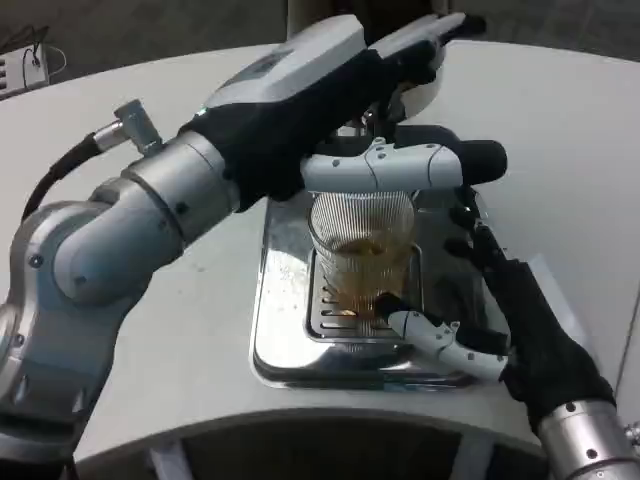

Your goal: Grasp the cup under the faucet to collect the drink, then remove the cup.

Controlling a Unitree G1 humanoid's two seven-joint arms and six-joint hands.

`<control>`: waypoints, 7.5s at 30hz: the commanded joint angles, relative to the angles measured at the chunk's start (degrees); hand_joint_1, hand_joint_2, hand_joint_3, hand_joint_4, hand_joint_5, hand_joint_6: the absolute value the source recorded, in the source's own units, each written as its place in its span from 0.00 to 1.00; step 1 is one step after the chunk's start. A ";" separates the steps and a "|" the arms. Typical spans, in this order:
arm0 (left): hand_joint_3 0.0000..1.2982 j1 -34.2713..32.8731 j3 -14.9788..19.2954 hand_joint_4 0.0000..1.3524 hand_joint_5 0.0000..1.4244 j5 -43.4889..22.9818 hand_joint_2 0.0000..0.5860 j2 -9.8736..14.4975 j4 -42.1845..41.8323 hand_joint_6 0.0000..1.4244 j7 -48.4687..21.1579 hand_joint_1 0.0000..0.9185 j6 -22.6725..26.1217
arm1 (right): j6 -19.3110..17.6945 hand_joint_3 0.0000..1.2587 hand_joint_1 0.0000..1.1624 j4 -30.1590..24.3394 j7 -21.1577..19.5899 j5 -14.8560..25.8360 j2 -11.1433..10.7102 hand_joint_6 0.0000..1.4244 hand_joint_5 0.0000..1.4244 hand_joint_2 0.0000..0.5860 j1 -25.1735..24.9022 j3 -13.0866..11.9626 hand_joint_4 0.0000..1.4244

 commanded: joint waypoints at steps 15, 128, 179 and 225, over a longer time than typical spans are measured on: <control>0.09 6.24 6.28 0.02 0.09 -4.17 0.03 -0.53 -9.33 0.15 3.79 0.00 0.47 | 1.09 0.00 0.63 -1.75 -0.14 -0.09 -0.10 0.04 0.09 0.40 0.57 -0.21 0.04; 0.07 55.04 39.51 0.00 0.05 -8.40 0.01 18.54 -23.53 0.13 -5.54 0.00 0.92 | -11.30 0.07 0.71 27.13 -17.24 -0.79 10.73 0.09 0.18 0.36 -13.65 5.87 0.14; 0.06 45.87 18.08 0.00 0.04 2.28 0.03 16.80 -7.48 0.12 1.09 0.00 -6.47 | -18.14 0.48 0.78 34.08 -26.12 1.61 13.53 0.71 0.60 0.37 -14.35 3.48 0.54; 0.06 39.35 14.45 0.00 0.03 1.84 0.03 15.53 -10.14 0.12 0.74 0.00 -6.44 | -13.71 0.75 0.78 -7.35 -10.42 4.12 8.43 0.99 0.89 0.37 12.03 2.53 0.80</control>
